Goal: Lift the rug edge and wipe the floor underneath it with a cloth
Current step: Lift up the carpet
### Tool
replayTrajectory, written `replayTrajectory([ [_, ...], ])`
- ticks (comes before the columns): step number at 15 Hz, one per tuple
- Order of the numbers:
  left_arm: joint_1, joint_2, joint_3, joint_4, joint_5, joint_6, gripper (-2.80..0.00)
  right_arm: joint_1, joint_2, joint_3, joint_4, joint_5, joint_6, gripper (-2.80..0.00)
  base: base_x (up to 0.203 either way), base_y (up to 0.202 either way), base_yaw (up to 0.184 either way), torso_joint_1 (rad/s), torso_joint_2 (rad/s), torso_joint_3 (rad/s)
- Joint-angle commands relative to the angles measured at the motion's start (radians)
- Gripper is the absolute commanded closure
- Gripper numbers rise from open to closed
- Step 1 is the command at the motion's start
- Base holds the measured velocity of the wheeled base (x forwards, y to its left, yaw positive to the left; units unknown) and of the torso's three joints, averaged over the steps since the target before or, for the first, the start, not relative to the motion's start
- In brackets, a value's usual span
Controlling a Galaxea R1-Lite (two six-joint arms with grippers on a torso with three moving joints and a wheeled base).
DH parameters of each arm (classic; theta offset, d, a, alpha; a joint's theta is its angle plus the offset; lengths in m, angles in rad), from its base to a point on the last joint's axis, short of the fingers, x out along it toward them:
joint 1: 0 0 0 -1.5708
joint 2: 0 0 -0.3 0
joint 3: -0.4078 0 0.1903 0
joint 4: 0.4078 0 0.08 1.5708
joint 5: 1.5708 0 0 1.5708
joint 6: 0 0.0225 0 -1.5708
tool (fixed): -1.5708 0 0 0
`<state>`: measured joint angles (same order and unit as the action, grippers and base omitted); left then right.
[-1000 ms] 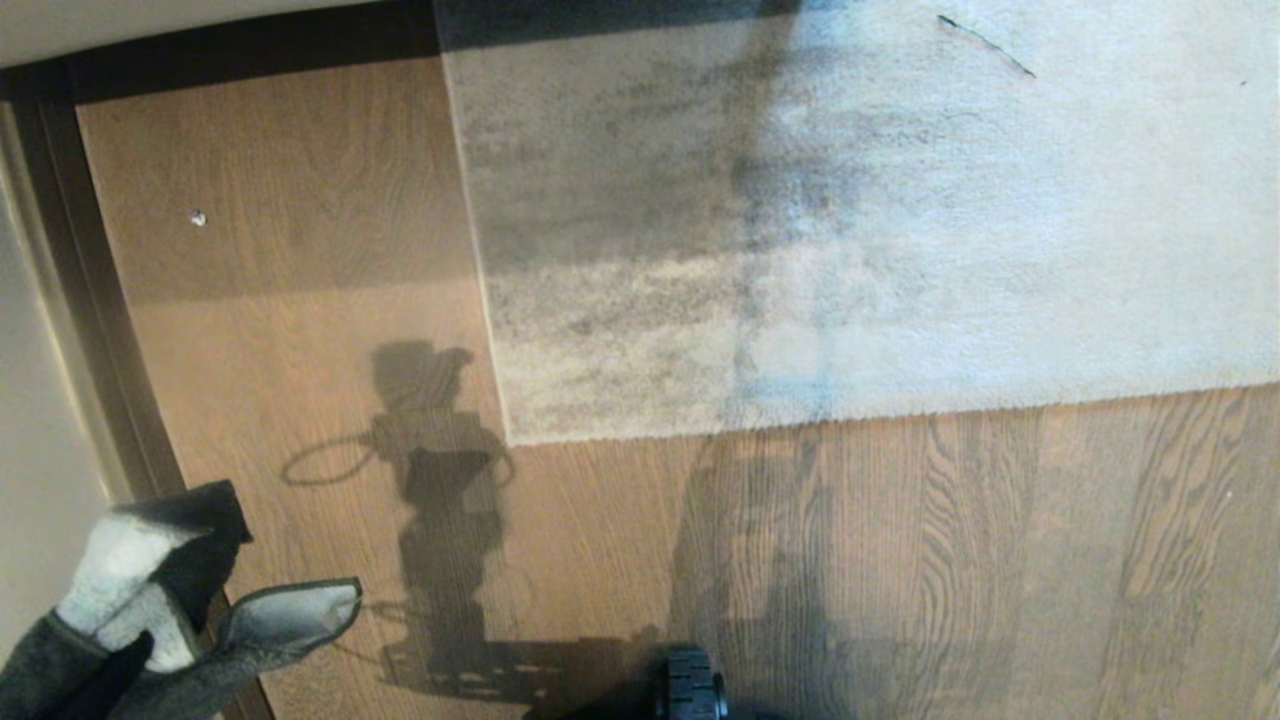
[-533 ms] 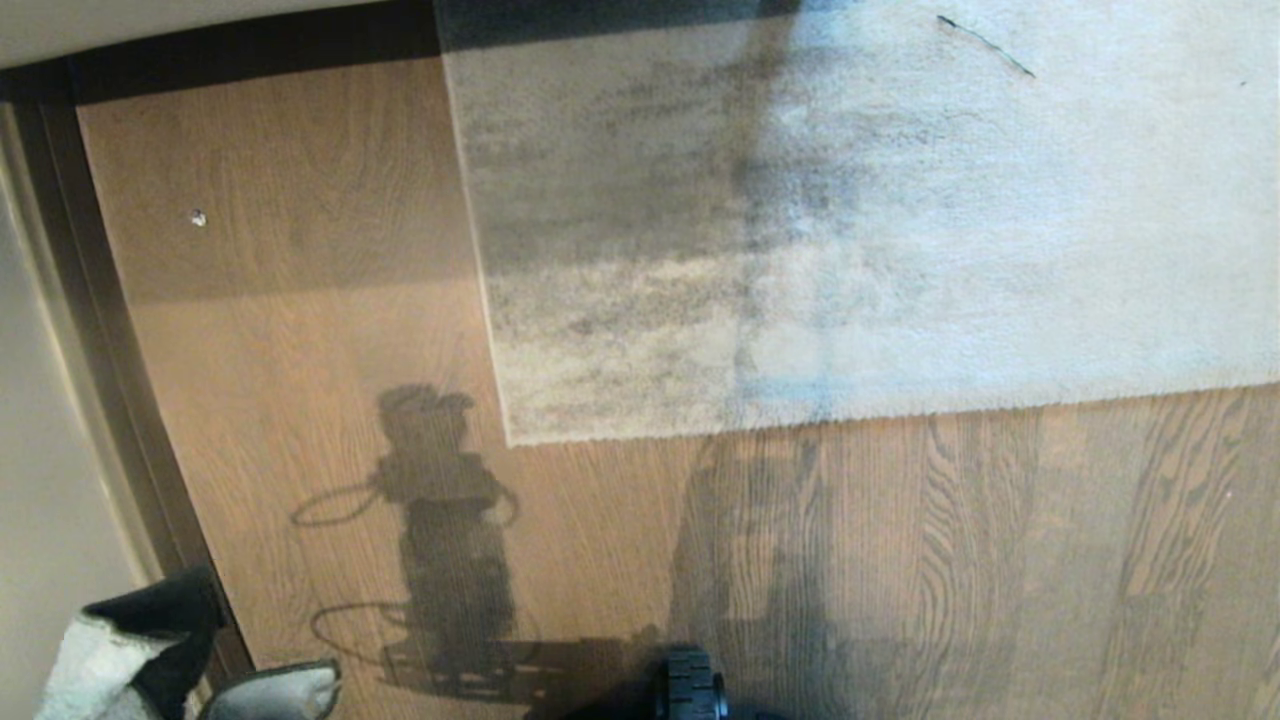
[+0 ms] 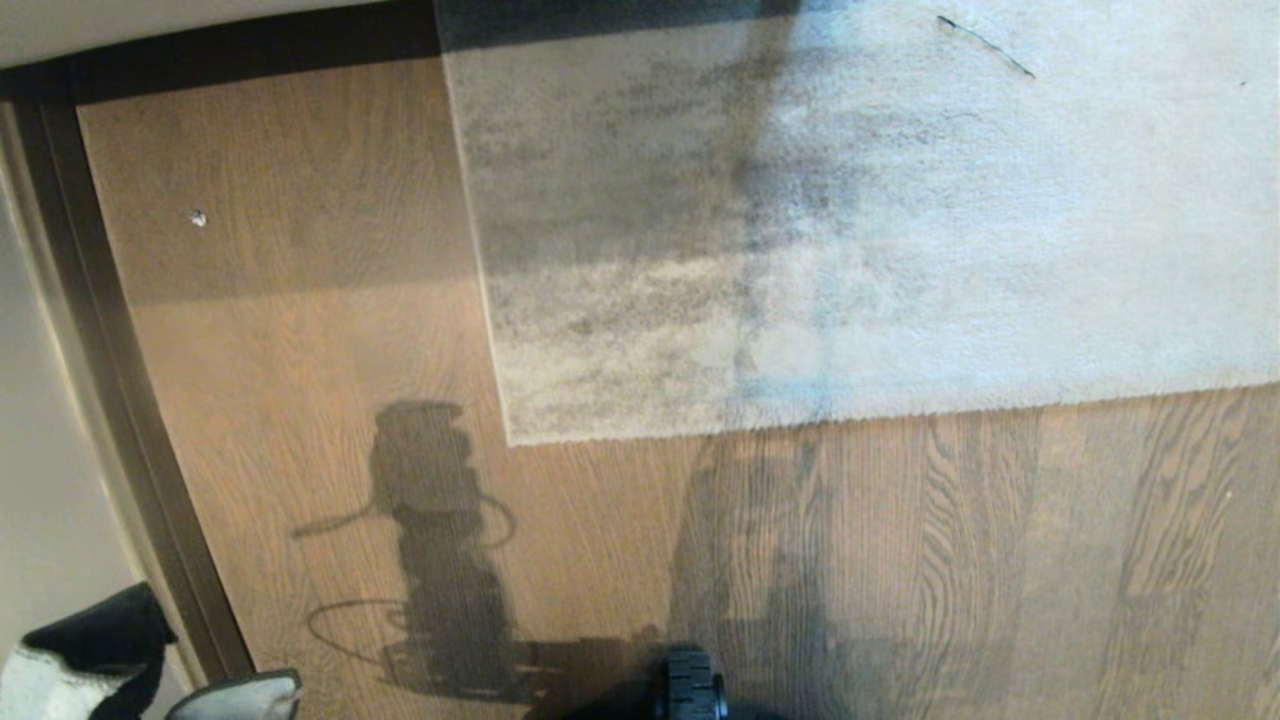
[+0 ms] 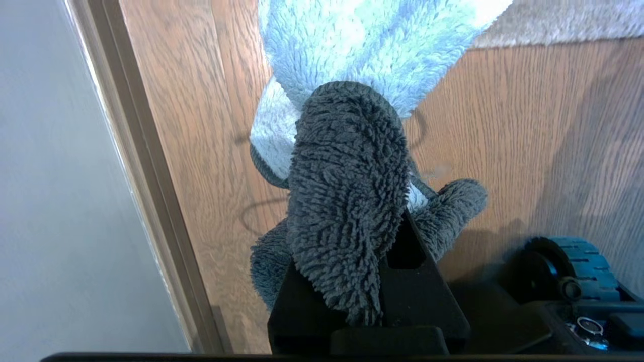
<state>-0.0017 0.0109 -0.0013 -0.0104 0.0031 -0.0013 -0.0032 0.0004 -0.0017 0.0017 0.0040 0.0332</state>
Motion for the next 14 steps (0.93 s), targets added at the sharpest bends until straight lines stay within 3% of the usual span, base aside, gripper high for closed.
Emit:
replayTrajectory([
  [1, 0.0, -0.011, 0.0, -0.002, -0.002, 0.0, 0.0, 0.0, 0.0, 0.0, 0.0, 0.001, 0.001, 0.0, 0.0, 0.0, 0.0, 0.0, 0.0, 0.0],
  [14, 0.0, -0.011, 0.0, -0.002, 0.0, 0.0, 0.0, 0.0, 0.001, 0.0, 0.0, 0.001, 0.001, 0.0, 0.0, 0.0, 0.0, 0.0, 0.0, 0.0],
])
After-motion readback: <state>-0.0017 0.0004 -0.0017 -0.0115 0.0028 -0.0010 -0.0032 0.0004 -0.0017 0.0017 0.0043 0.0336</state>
